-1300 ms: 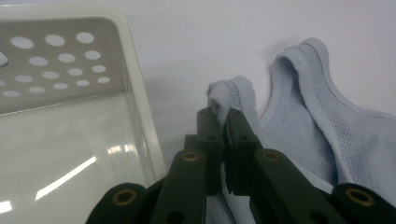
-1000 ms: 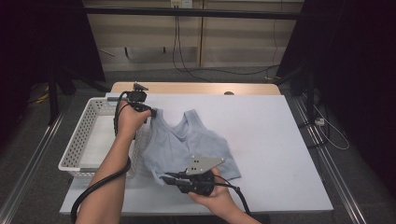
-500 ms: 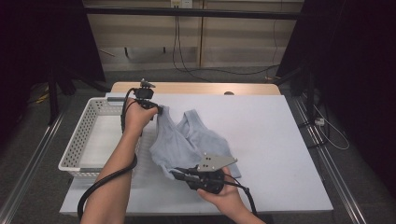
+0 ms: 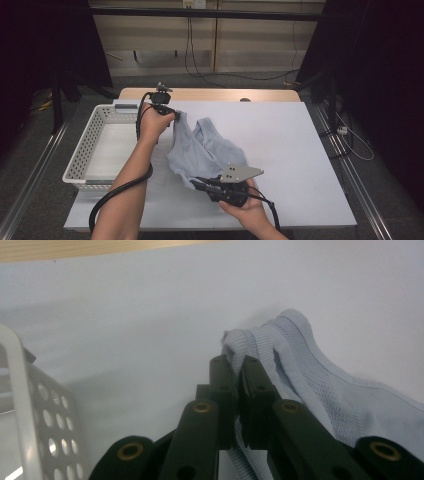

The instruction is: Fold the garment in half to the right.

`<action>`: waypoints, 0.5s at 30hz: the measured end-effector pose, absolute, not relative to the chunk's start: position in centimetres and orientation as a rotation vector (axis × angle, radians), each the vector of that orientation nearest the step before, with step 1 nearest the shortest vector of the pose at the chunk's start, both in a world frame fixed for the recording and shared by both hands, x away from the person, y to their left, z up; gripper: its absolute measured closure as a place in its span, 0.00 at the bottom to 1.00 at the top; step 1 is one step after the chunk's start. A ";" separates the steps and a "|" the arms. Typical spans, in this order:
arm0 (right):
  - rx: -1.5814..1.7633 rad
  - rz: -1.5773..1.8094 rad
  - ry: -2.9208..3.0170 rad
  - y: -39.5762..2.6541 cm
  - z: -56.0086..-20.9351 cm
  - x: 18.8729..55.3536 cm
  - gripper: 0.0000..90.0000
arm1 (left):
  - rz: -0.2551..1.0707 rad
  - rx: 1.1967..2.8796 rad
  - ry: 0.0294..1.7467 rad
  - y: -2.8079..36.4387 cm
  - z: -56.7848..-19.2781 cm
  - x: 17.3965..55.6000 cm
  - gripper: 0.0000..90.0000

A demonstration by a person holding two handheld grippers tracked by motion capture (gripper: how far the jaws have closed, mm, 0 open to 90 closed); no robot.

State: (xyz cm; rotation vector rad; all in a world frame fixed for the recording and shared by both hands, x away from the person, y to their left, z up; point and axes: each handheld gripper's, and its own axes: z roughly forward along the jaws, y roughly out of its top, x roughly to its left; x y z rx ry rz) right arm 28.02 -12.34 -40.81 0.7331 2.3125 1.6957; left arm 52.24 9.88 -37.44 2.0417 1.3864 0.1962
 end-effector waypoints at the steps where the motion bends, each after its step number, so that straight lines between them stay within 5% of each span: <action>1: 0.738 1.693 2.310 -12.5 -40.8 28.0 0.94 | 0.196 2.041 1.383 9.8 -37.4 52.3 0.95; 15: 0.788 1.688 2.262 -14.0 -40.5 28.0 0.94 | 0.209 2.040 1.359 8.7 -37.5 52.7 0.93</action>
